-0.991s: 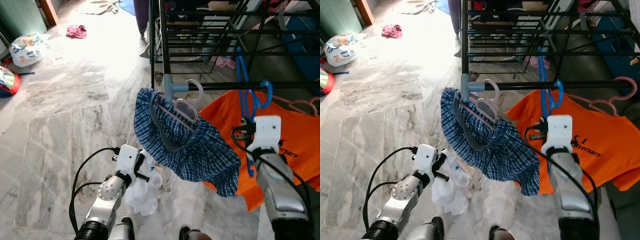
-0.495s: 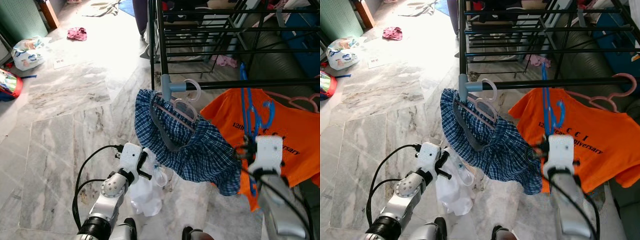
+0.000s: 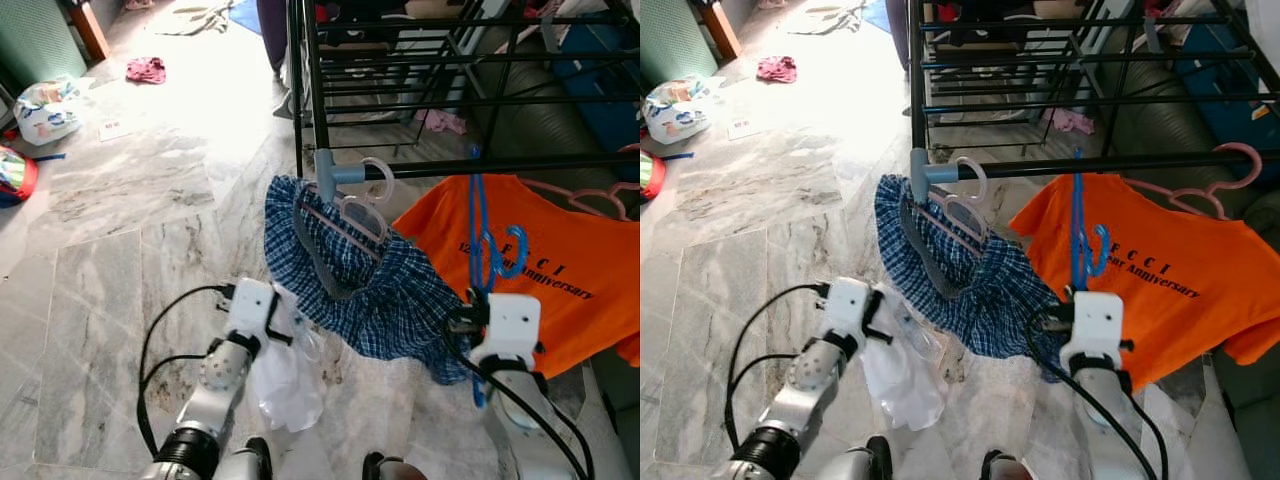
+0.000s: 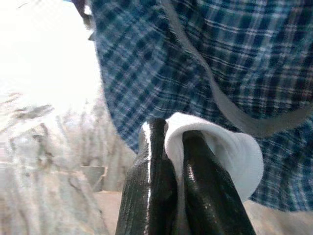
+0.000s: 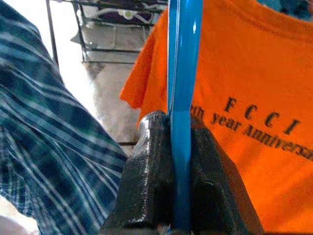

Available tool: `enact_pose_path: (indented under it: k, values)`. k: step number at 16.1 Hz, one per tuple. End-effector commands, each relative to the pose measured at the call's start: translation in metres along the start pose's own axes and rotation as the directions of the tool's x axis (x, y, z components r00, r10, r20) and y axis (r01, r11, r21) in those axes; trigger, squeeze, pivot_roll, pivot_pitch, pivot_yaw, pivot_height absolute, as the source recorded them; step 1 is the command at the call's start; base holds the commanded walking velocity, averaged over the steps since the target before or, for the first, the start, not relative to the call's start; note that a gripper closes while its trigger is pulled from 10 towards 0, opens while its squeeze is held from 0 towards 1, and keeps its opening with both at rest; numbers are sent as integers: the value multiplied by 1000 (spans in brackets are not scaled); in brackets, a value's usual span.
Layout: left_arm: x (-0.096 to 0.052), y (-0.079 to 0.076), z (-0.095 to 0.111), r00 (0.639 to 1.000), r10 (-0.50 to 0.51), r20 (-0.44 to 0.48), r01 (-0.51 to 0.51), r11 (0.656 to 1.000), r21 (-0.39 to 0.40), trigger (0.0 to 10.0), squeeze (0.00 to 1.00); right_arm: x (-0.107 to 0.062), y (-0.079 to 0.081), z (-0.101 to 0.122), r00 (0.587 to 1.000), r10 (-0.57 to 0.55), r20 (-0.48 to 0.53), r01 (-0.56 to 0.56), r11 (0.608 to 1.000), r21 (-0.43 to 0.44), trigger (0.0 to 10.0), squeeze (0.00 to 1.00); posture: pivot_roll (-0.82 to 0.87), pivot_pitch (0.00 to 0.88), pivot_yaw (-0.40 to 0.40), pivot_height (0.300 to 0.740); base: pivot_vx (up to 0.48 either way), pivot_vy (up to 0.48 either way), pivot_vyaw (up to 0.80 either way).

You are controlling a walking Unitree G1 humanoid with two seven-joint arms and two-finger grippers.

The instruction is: Hang hanger

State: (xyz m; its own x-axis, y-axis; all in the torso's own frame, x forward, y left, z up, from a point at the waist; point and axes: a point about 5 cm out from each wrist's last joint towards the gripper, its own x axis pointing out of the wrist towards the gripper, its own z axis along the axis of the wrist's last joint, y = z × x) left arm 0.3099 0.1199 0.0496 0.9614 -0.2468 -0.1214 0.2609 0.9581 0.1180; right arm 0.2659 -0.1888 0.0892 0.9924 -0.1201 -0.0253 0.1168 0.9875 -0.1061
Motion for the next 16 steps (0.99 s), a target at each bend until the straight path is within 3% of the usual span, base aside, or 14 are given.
enact_pose_path:
  k: [1,3,9,16]
  values:
    - [-1,3,2,1000,18,17,-19,1000,25,10000,0,1,5,-5,1000,26,-15,-26,1000,3,10000,0,2,155,7,740,0,0,0]
    - [-3,10,0,999,45,12,-46,998,39,10000,0,5,9,-7,999,31,-31,-30,999,20,10000,0,10,157,0,740,-266,0,0]
    - [-3,5,-7,998,66,-18,-65,997,40,10000,0,13,23,-12,992,116,-45,-115,993,23,10000,0,32,88,-21,740,-307,0,0]
    - [-7,14,-11,997,78,-31,-75,995,71,10000,0,21,36,-12,988,147,-49,-146,989,36,10000,0,77,70,-15,740,-334,0,0]
